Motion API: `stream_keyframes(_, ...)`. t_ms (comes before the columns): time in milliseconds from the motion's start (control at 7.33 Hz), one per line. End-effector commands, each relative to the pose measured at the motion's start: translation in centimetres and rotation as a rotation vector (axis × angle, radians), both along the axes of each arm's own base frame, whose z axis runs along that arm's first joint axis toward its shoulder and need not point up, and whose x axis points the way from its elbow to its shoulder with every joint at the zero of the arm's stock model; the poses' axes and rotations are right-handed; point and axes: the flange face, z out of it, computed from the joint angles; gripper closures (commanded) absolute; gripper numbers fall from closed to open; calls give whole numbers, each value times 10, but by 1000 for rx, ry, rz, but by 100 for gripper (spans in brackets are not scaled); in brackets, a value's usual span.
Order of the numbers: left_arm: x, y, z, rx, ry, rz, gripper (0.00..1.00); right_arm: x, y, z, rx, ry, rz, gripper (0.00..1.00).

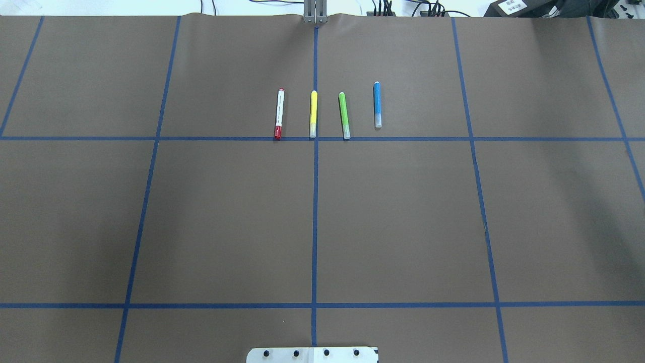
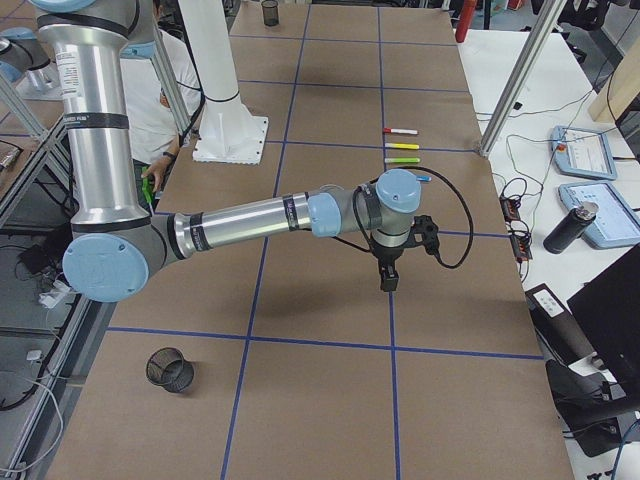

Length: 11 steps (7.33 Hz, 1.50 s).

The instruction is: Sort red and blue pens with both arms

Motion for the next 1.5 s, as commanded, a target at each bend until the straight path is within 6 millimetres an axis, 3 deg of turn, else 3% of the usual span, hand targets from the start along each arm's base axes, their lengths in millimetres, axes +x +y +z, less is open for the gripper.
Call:
stream_keyframes(0,1,21,15,-50,19,-52,0,-4,3,4,-36,4,25,0)
stream_keyframes(273,6,24,6,-5,79,-29,0,-30,3,2,-32,5,-23,0)
stream_keyframes(545,6,29,12,-9,78,-27,0,-30,3,2,-35,2,-21,0)
stream_keyframes(955,7,27,7,21,82,-28,1,-31,6,0,-42,-24,-26,0)
stream_keyframes(1364,9,23,-4,36,86,-29,1,-30,24,9,-7,-51,-32,0)
